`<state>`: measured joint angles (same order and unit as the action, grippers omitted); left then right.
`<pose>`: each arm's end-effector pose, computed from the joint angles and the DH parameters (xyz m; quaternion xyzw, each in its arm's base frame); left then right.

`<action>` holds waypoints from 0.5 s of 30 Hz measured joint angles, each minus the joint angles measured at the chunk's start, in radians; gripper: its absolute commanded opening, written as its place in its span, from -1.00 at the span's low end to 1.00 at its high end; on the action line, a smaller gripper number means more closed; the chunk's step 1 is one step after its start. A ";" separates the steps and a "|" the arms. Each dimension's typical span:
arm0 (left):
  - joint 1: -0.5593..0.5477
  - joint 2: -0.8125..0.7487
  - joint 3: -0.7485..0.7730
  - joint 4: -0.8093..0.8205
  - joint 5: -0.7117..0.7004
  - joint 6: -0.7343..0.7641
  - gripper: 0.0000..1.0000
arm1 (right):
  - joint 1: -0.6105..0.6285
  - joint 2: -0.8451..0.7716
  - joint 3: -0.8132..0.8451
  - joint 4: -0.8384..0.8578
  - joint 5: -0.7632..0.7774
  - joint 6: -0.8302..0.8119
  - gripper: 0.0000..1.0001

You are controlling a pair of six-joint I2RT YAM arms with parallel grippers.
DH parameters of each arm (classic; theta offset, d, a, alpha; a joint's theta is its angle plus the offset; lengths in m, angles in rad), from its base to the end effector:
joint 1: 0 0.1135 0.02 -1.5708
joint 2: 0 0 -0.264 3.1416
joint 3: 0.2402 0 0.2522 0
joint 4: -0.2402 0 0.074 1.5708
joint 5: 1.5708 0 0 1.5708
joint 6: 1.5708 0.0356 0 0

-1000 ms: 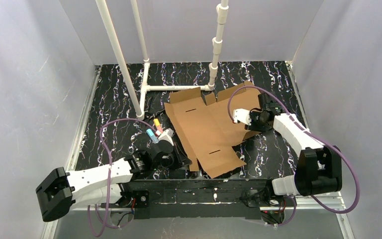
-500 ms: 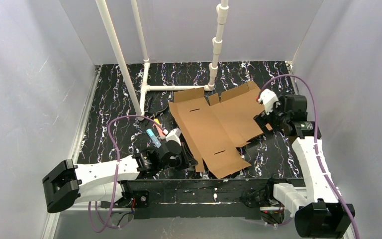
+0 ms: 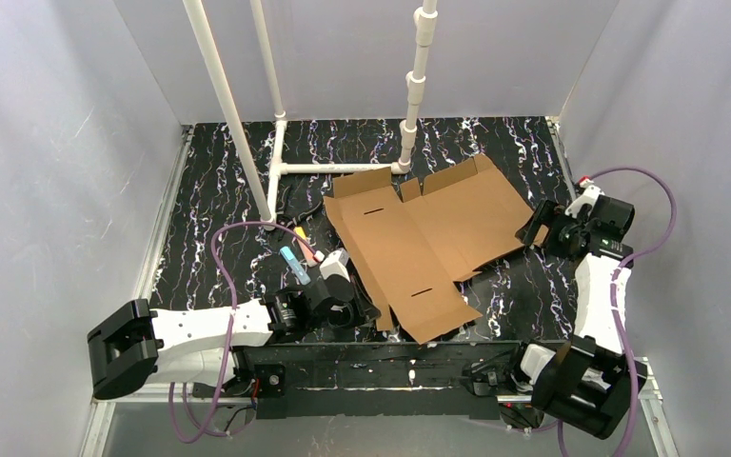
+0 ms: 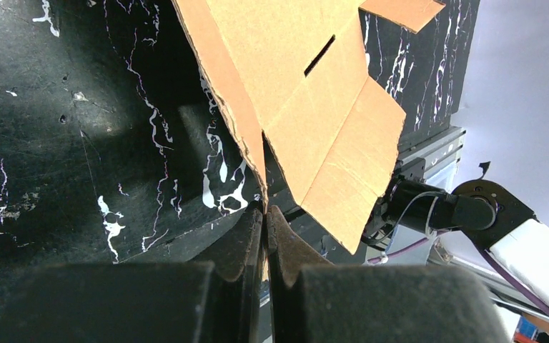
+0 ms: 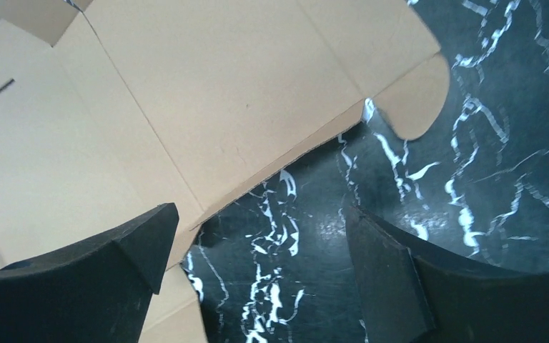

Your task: Fold the paper box

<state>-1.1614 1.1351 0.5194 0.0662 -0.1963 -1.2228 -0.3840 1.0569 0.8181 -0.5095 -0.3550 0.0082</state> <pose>0.1003 -0.2138 0.2035 -0.0745 0.8663 -0.4203 0.2593 0.2096 -0.0714 0.2707 0.1066 0.8987 0.0855 0.4168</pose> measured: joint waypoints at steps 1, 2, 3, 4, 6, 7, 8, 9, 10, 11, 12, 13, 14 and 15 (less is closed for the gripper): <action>-0.002 0.001 0.000 0.001 -0.003 -0.001 -1.00 | -0.016 0.004 -0.013 0.012 -0.016 0.027 0.89; -0.005 0.001 0.000 0.001 -0.007 -0.002 -1.00 | -0.030 0.006 -0.028 0.021 -0.028 0.053 0.88; -0.006 0.001 0.000 0.002 -0.010 -0.004 -1.00 | -0.041 0.009 -0.042 0.029 -0.038 0.078 0.85; -0.007 0.001 0.000 0.002 -0.012 -0.005 -1.00 | -0.052 0.011 -0.055 0.040 -0.041 0.101 0.80; -0.009 0.001 0.000 0.002 -0.018 -0.009 -1.00 | -0.067 0.013 -0.084 0.066 -0.040 0.148 0.67; -0.009 0.001 0.000 0.002 -0.021 -0.010 -1.00 | -0.071 0.015 -0.097 0.076 -0.040 0.164 0.62; -0.009 0.001 0.000 0.003 -0.024 -0.011 -1.00 | -0.074 0.016 -0.114 0.090 -0.041 0.188 0.57; -0.010 0.001 0.000 0.004 -0.026 -0.011 -1.00 | -0.076 0.017 -0.134 0.108 -0.043 0.209 0.55; -0.010 0.001 0.000 0.005 -0.026 -0.012 -1.00 | -0.077 0.018 -0.156 0.125 -0.050 0.227 0.54; -0.011 0.001 0.000 0.006 -0.027 -0.011 -1.00 | -0.078 0.018 -0.179 0.138 -0.064 0.243 0.51; -0.011 0.001 0.000 0.007 -0.028 -0.011 -1.00 | -0.079 0.018 -0.202 0.150 -0.082 0.256 0.46; -0.011 0.001 0.000 0.008 -0.028 -0.011 -1.00 | -0.080 0.018 -0.223 0.167 -0.102 0.267 0.43; -0.012 0.001 0.000 0.008 -0.029 -0.011 -1.00 | -0.080 0.018 -0.239 0.180 -0.119 0.277 0.39; -0.013 0.001 0.000 0.008 -0.029 -0.011 -1.00 | -0.080 0.018 -0.256 0.195 -0.143 0.286 0.37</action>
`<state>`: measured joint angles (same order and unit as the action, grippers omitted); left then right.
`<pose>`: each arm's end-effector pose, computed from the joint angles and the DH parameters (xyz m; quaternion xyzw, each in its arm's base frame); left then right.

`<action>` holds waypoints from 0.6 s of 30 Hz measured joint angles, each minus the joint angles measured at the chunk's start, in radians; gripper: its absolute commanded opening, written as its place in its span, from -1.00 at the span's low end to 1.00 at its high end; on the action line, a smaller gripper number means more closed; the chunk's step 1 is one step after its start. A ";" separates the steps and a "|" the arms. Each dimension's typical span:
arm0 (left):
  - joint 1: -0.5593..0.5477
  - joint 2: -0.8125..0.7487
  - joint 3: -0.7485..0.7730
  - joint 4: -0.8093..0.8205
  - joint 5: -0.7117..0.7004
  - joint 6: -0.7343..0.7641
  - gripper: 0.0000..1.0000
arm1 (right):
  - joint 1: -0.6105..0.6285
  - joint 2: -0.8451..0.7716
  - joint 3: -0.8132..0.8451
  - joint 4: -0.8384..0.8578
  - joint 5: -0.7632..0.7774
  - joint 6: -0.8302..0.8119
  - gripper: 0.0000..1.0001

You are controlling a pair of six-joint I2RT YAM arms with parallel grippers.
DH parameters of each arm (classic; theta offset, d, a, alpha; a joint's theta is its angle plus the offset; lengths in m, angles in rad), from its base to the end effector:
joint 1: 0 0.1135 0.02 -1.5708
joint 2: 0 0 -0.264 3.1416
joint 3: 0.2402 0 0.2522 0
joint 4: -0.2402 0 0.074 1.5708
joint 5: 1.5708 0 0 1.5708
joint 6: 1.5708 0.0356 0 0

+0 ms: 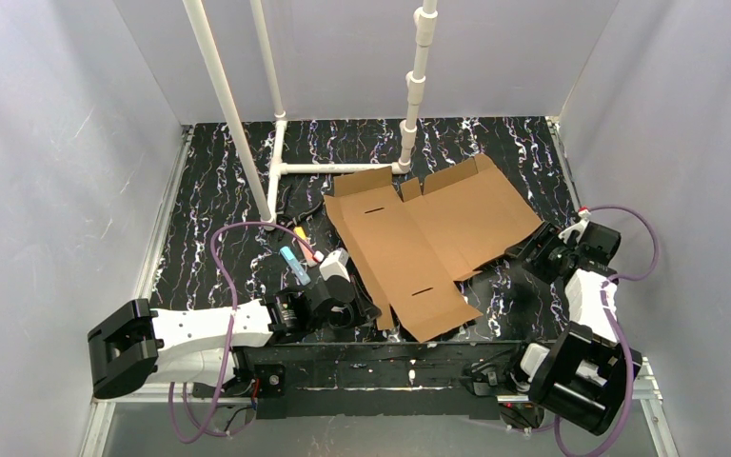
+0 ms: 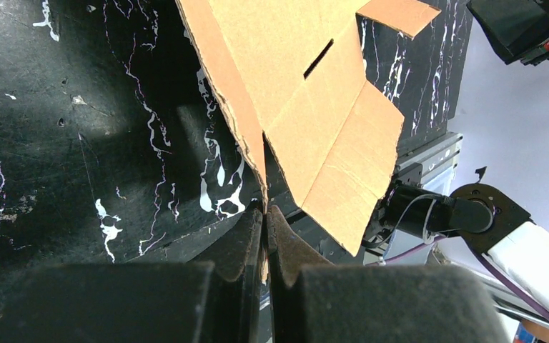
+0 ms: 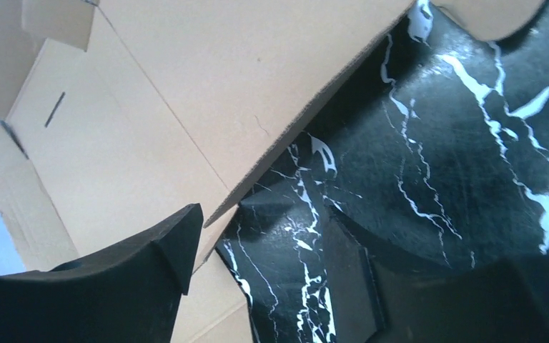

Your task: Fold the paper box

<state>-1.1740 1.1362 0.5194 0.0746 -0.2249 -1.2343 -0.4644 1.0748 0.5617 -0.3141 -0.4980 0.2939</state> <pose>0.0987 -0.2150 0.2041 -0.0812 0.8631 -0.4213 0.2664 0.1940 -0.0782 0.2002 0.2510 0.8719 0.1988 0.3704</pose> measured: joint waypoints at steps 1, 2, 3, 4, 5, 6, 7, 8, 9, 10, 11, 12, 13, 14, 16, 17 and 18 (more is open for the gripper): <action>0.000 0.001 0.000 0.000 0.000 0.000 -1.00 | 0.001 0.002 -0.008 0.011 -0.013 0.005 0.35; 0.000 0.002 0.000 0.000 0.000 0.001 -1.00 | 0.003 0.008 -0.013 0.029 -0.029 0.010 0.34; 0.000 0.002 0.000 0.000 0.000 0.001 -1.00 | 0.005 0.018 -0.013 0.041 -0.035 0.011 0.33; -0.001 0.002 0.000 0.001 0.000 0.001 -1.00 | 0.010 0.033 -0.013 0.061 -0.041 0.013 0.32; -0.002 0.002 0.000 0.002 0.000 0.001 -1.00 | 0.015 0.060 -0.011 0.081 -0.045 0.015 0.30; -0.002 0.002 0.000 0.003 0.000 0.001 -1.00 | 0.021 0.073 -0.010 0.086 -0.045 0.018 0.29; -0.002 0.002 0.000 0.005 0.000 0.001 -1.00 | 0.033 0.097 -0.005 0.090 -0.043 0.019 0.29; -0.002 0.002 0.000 0.008 0.000 0.001 -1.00 | 0.048 0.125 0.003 0.094 -0.035 0.022 0.29; -0.003 0.002 0.000 0.009 0.000 0.001 -1.00 | 0.065 0.152 0.013 0.098 -0.023 0.023 0.29; -0.003 0.002 0.000 0.010 0.000 0.001 -1.00 | 0.085 0.175 0.024 0.104 -0.010 0.025 0.29; -0.003 0.002 0.000 0.014 0.000 0.001 -1.00 | 0.101 0.191 0.032 0.107 0.000 0.027 0.27; -0.003 0.002 0.000 0.017 0.000 0.001 -1.00 | 0.121 0.206 0.040 0.111 0.014 0.032 0.23; -0.004 0.002 0.000 0.022 0.000 0.001 -1.00 | 0.138 0.216 0.045 0.117 0.025 0.040 0.16; -0.004 0.002 0.000 0.027 0.000 0.001 -1.00 | 0.150 0.220 0.048 0.126 0.034 0.045 0.10; -0.005 0.002 0.000 0.035 0.000 0.001 -1.00 | 0.163 0.224 0.051 0.143 0.063 0.063 -0.03; -0.006 0.002 0.000 0.039 0.001 0.002 -1.00 | 0.164 0.225 0.051 0.150 0.074 0.071 -0.13; -0.006 0.002 0.000 0.045 0.001 0.003 -1.00 | 0.166 0.228 0.051 0.159 0.085 0.077 -0.24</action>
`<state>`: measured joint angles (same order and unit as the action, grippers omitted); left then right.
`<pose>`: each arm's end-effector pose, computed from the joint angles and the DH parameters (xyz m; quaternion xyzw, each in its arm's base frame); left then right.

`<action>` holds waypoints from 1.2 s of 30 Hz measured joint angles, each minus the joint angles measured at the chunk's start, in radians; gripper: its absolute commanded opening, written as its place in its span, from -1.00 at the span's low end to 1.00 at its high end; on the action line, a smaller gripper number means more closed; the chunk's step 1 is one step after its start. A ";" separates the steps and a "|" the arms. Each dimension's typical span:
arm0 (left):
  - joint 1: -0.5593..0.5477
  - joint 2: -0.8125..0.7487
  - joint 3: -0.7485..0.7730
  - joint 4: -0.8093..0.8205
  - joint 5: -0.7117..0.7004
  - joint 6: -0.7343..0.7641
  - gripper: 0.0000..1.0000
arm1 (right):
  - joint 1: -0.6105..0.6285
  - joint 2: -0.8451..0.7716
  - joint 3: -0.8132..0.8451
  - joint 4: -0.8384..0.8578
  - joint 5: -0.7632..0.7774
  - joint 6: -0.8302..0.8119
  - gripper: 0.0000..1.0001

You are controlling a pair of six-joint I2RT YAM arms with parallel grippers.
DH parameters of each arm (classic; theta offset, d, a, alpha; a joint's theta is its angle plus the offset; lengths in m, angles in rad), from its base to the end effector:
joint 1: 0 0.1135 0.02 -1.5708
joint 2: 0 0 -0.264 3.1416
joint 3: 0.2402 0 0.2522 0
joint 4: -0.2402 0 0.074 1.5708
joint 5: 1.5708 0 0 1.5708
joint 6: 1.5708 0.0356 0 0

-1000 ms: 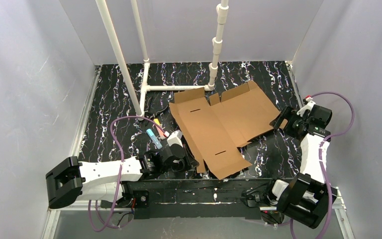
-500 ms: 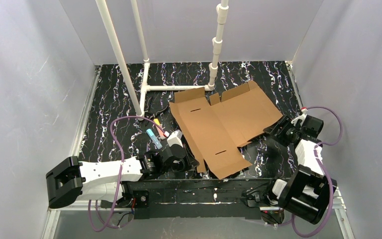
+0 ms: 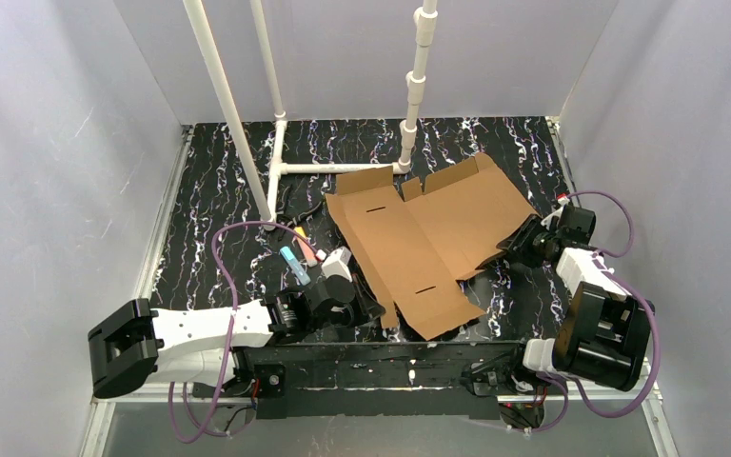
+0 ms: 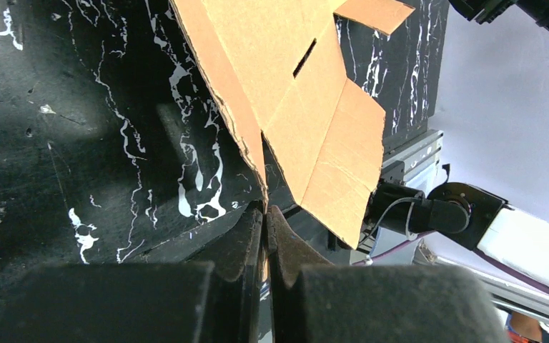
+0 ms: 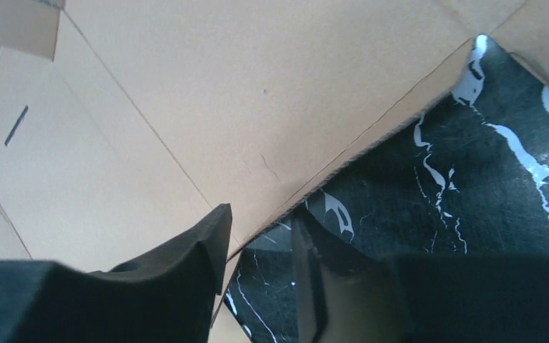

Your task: Fold the paper box

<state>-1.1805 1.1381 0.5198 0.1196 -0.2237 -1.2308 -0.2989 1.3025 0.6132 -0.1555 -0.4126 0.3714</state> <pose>0.0983 -0.2182 0.2081 -0.0785 0.8527 -0.4398 0.2709 0.2412 -0.0594 0.1788 0.2323 0.8880 0.2040 0.3404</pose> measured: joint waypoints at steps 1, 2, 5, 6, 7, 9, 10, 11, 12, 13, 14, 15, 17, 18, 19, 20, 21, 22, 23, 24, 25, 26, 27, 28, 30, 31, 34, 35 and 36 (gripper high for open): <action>0.000 0.000 0.000 0.005 0.001 0.001 -1.00 | 0.000 0.003 0.000 0.005 0.009 0.005 -0.36; 0.000 0.001 0.000 0.010 0.003 0.004 -1.00 | 0.000 0.008 0.001 0.010 0.019 0.011 -0.47; 0.000 0.013 0.002 0.031 0.013 0.018 -1.00 | 0.000 0.026 0.008 0.016 0.047 0.026 -0.82; 0.000 0.020 0.003 0.041 0.021 0.023 -1.00 | 0.000 0.032 0.010 0.017 0.055 0.029 -0.92; -0.002 0.032 0.005 0.059 0.034 0.029 -1.00 | 0.000 0.035 0.012 0.017 0.062 0.035 -0.97; -0.003 0.050 0.006 0.085 0.052 0.036 -1.00 | 0.001 0.035 0.014 0.019 0.074 0.041 -0.97; -0.004 0.061 0.006 0.098 0.061 0.039 -1.00 | 0.001 0.035 0.016 0.022 0.080 0.043 -0.97; -0.005 0.071 0.006 0.108 0.069 0.042 -1.00 | 0.001 0.035 0.018 0.023 0.087 0.044 -0.97; -0.005 0.078 0.006 0.117 0.077 0.044 -1.00 | 0.001 0.034 0.021 0.024 0.094 0.044 -0.97; -0.006 0.086 0.006 0.128 0.086 0.047 -0.98 | 0.001 0.032 0.022 0.024 0.100 0.043 -0.97; -0.007 0.090 0.006 0.135 0.093 0.050 -0.93 | 0.001 0.029 0.023 0.024 0.105 0.042 -0.97; -0.007 0.092 0.006 0.143 0.100 0.053 -0.85 | 0.001 0.025 0.024 0.024 0.111 0.037 -0.97; -0.006 0.093 0.007 0.159 0.114 0.064 -0.69 | 0.002 0.014 0.027 0.023 0.124 0.019 -0.97; -0.007 0.093 0.008 0.165 0.127 0.069 -0.59 | 0.002 0.007 0.029 0.027 0.138 0.005 -0.97; -0.008 0.093 0.011 0.168 0.136 0.075 -0.49 | 0.002 0.001 0.032 0.033 0.154 -0.013 -0.97; -0.008 0.093 0.013 0.172 0.145 0.080 -0.40 | 0.002 -0.003 0.038 0.040 0.170 -0.036 -0.97; -0.008 0.091 0.013 0.175 0.154 0.086 -0.30 | 0.000 -0.006 0.044 0.047 0.182 -0.056 -0.97; -0.008 0.087 0.013 0.175 0.159 0.089 -0.20 | -0.001 -0.008 0.053 0.053 0.196 -0.084 -0.97; -0.008 0.079 0.012 0.173 0.163 0.096 -0.10 | -0.002 -0.008 0.064 0.055 0.205 -0.116 -0.97; -0.008 0.069 0.010 0.172 0.163 0.104 0.00 | -0.004 -0.008 0.071 0.055 0.209 -0.136 -0.97; -0.008 0.050 0.004 0.174 0.163 0.112 0.10 | -0.009 -0.008 0.079 0.055 0.208 -0.163 -0.97; -0.008 0.021 -0.008 0.177 0.161 0.122 0.20 | -0.017 -0.011 0.083 0.054 0.207 -0.183 -0.97; -0.008 -0.014 -0.024 0.179 0.159 0.134 0.29 | -0.028 -0.017 0.084 0.054 0.203 -0.204 -0.97; -0.008 -0.051 -0.042 0.179 0.155 0.148 0.40 | -0.041 -0.026 0.084 0.051 0.199 -0.224 -0.97; -0.008 -0.158 -0.079 0.159 0.138 0.195 0.60 | -0.068 -0.056 0.084 0.047 0.186 -0.275 -0.97; -0.007 -0.192 -0.085 0.153 0.131 0.220 0.72 | -0.075 -0.071 0.084 0.047 0.180 -0.294 -0.97; 0.014 -0.303 -0.077 0.077 0.091 0.343 0.91 | -0.087 -0.172 0.077 0.057 0.114 -0.411 -0.97; 0.034 -0.314 -0.058 0.033 0.078 0.401 0.93 | -0.087 -0.221 0.076 0.064 0.062 -0.468 -0.97; 0.109 -0.304 -0.012 -0.018 0.077 0.492 0.94 | -0.087 -0.253 0.076 0.079 0.011 -0.512 -0.97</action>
<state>-1.0714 0.8337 0.5079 0.1013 -0.1467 -0.7391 -0.3862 1.0492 0.6891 -0.0769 -0.4011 -0.1402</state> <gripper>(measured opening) 0.953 0.039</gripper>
